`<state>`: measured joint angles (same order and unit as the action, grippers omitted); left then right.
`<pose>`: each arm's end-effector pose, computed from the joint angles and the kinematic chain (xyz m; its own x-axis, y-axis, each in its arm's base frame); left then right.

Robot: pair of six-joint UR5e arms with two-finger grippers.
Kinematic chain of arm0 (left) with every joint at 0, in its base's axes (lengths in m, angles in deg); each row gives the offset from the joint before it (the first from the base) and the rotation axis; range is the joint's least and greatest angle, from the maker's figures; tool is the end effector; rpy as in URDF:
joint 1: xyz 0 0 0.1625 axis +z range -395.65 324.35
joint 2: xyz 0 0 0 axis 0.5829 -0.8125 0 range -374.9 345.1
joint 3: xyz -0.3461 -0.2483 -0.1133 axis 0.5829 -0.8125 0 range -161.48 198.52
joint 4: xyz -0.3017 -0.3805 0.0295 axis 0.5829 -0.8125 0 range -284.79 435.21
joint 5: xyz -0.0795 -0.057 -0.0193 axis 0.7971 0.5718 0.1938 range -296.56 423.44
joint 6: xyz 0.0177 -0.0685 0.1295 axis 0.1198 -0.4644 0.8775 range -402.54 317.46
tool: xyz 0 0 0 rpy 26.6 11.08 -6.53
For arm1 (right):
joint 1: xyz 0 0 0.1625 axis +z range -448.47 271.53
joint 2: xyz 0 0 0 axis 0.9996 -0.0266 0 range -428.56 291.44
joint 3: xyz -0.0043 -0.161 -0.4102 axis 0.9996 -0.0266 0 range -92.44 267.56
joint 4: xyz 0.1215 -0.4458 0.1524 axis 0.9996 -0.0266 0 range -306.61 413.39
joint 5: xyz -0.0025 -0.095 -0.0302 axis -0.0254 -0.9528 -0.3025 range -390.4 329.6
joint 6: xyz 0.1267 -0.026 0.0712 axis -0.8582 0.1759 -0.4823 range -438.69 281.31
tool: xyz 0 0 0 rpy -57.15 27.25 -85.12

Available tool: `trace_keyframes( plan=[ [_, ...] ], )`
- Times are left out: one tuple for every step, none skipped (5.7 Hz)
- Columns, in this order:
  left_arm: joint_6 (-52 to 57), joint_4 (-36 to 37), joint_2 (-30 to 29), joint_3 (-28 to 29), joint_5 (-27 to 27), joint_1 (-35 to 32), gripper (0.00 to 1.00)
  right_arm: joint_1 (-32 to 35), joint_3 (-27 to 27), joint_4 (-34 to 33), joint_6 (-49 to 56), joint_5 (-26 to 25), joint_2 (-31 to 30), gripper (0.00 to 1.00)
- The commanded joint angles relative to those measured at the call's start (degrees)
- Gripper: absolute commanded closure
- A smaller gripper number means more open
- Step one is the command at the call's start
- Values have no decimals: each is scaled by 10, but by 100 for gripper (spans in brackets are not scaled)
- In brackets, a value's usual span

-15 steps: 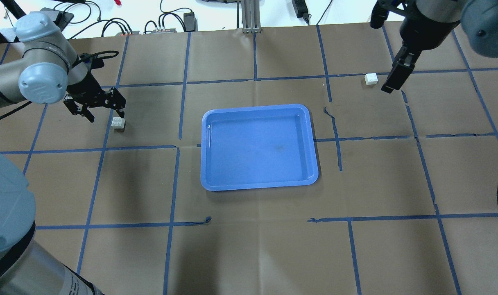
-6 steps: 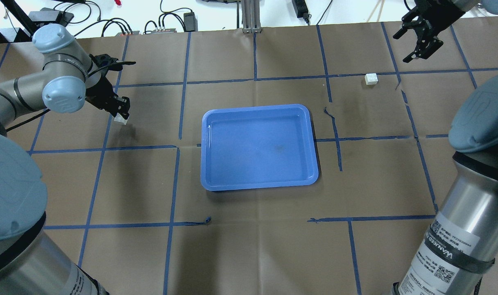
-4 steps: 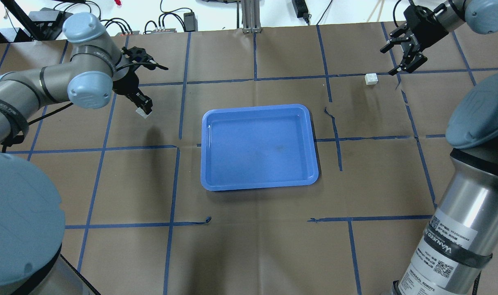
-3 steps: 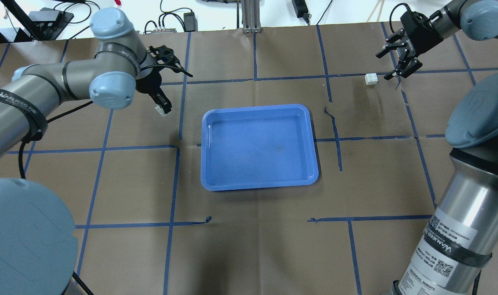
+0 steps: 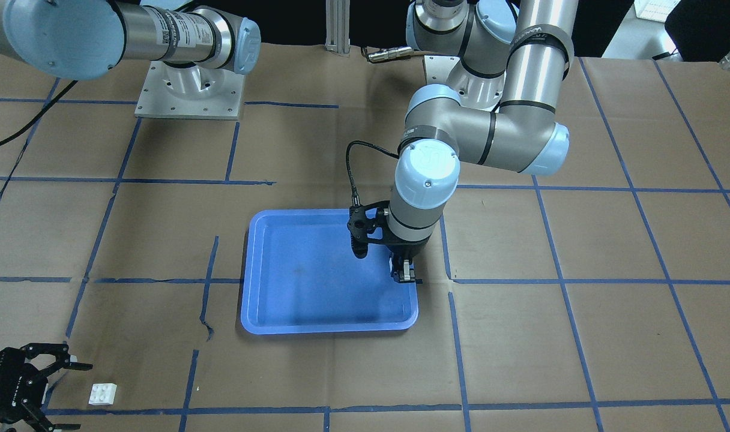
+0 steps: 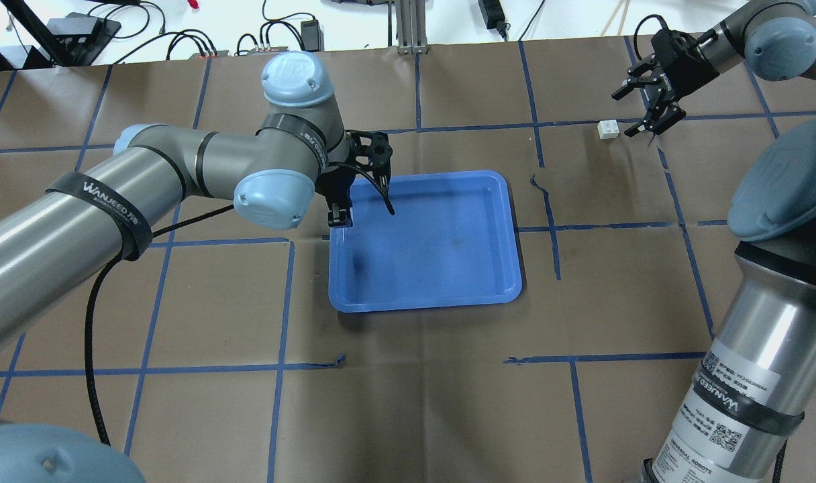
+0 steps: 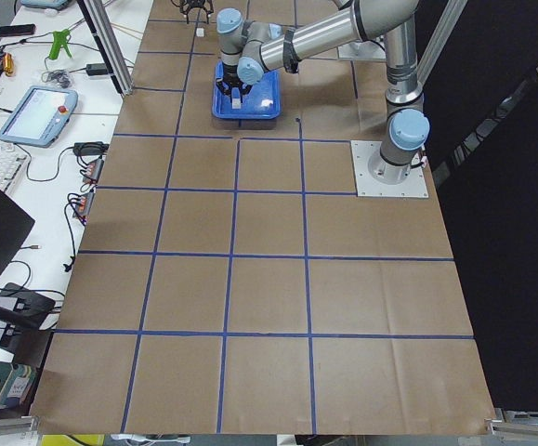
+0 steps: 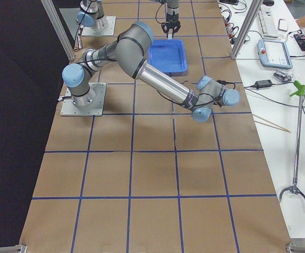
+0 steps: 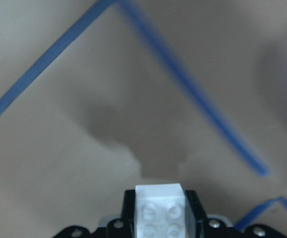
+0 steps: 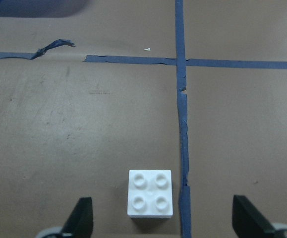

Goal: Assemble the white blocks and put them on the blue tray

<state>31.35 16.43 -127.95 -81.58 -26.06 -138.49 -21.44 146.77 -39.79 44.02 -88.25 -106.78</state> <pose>-0.2776 -0.6127 0.1614 -0.0573 0.9978 0.0347 0.9984 0.0573 0.0009 -0.1326 -0.8560 0.1180 0.0744 -0.9971 0.0164 -0.8032 -0.0697 -0.5916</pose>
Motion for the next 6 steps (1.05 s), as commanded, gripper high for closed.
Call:
trace_keyframes(
  plan=[
    [-47, 12, -15, -5, 6, -20, 87, 0, 22, -2, 5, 0, -1, 0],
    [-109, 16, -36, 20, 4, -65, 85, -1, 40, -2, 5, 4, -5, 0],
    [-135, 16, -61, 47, 6, -87, 85, -1, 39, -18, 4, 4, -5, 1],
    [-136, 30, -70, 40, 9, -99, 85, 0, 39, -27, 6, 4, -5, 12],
    [-135, 34, -73, 37, 10, -108, 83, -1, 39, -33, 6, 3, -5, 32],
    [-133, 35, -72, 37, 10, -116, 65, 0, 39, -38, 6, 2, -5, 44]
  ],
)
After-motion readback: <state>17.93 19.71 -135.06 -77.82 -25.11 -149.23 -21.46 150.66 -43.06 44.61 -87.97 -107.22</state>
